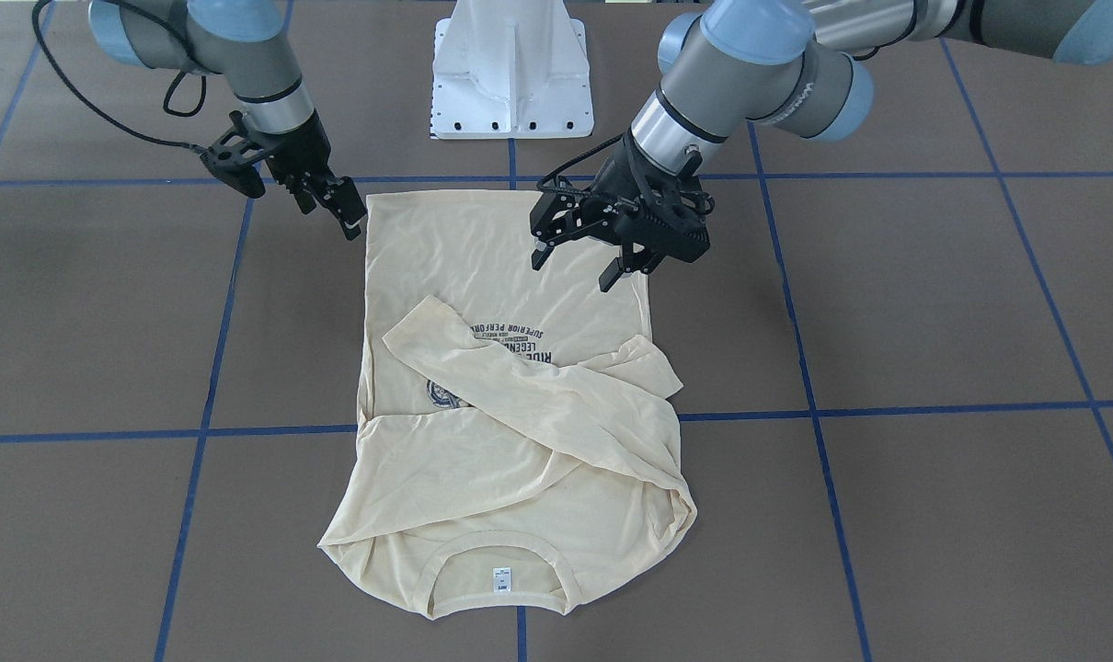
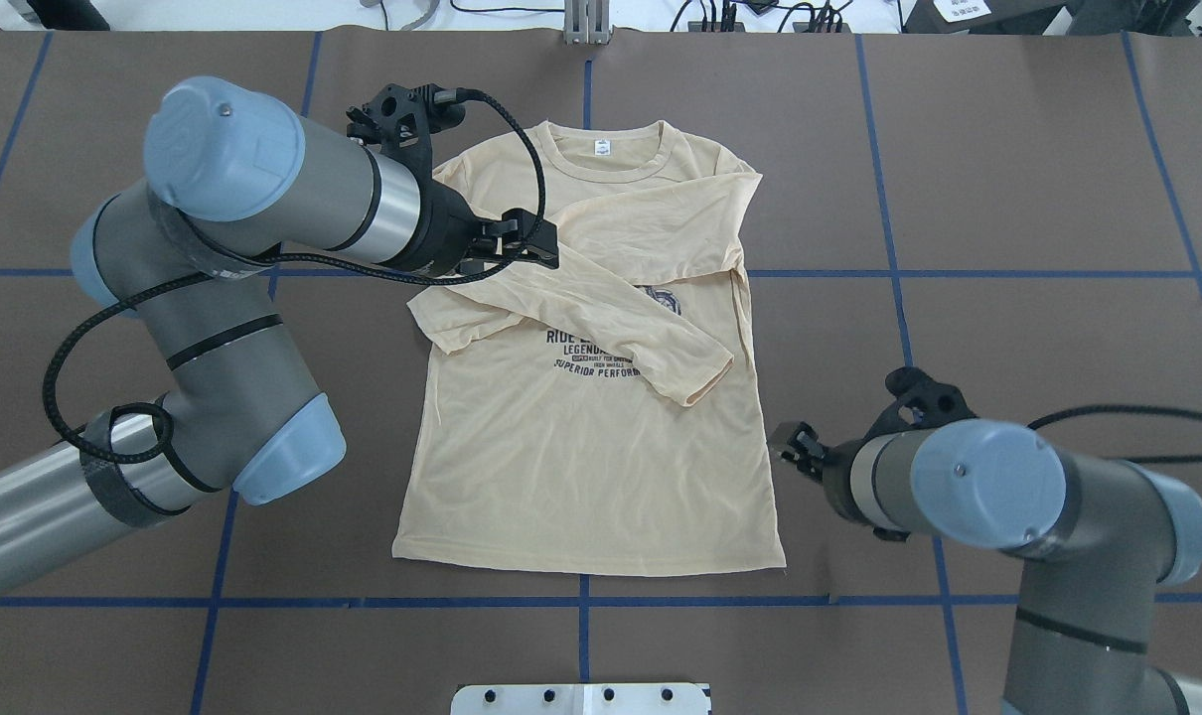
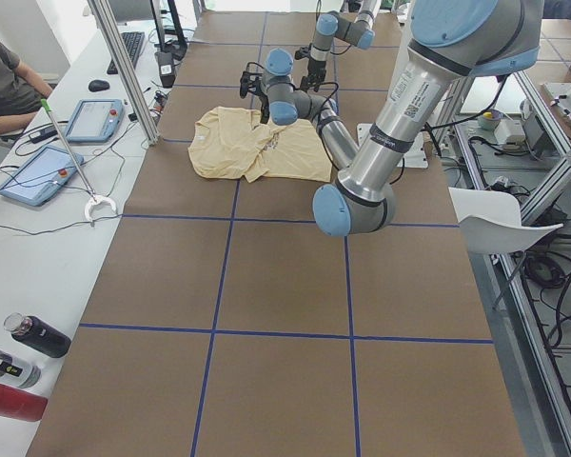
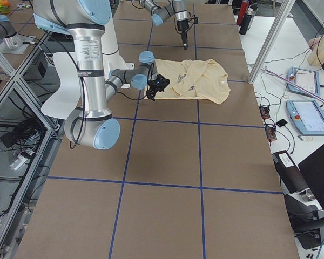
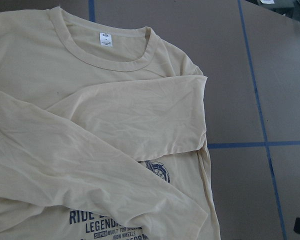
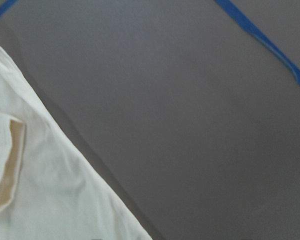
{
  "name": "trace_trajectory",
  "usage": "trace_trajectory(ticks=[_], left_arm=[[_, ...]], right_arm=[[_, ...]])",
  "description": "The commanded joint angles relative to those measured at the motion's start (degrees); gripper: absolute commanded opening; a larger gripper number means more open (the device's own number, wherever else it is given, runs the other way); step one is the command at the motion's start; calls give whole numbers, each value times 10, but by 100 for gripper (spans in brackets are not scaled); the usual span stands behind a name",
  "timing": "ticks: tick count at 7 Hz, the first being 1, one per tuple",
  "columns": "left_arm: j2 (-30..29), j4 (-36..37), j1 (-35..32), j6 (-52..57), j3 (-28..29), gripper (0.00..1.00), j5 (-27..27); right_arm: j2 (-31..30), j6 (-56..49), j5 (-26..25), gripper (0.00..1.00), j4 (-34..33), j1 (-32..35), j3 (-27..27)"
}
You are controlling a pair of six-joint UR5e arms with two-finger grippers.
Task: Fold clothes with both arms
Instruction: 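Release the sleeve with the left gripper while the right gripper moves to the hem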
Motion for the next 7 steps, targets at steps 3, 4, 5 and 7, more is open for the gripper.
trace_trajectory(ticks=[3,4,5,7], left_arm=[[8,-1,1,-7,-3,90,1],[8,-1,1,-7,-3,91,2],[8,-1,1,-7,-4,91,2],[9,-1,1,-7,-3,91,3]], right_arm=[[-15,83,-64,82,-1,-85,0],[-11,84,-64,81,-1,-86,0],[-7,83,-63,81,0,-87,-2],[-7,83,-64,80,0,-88,-2]])
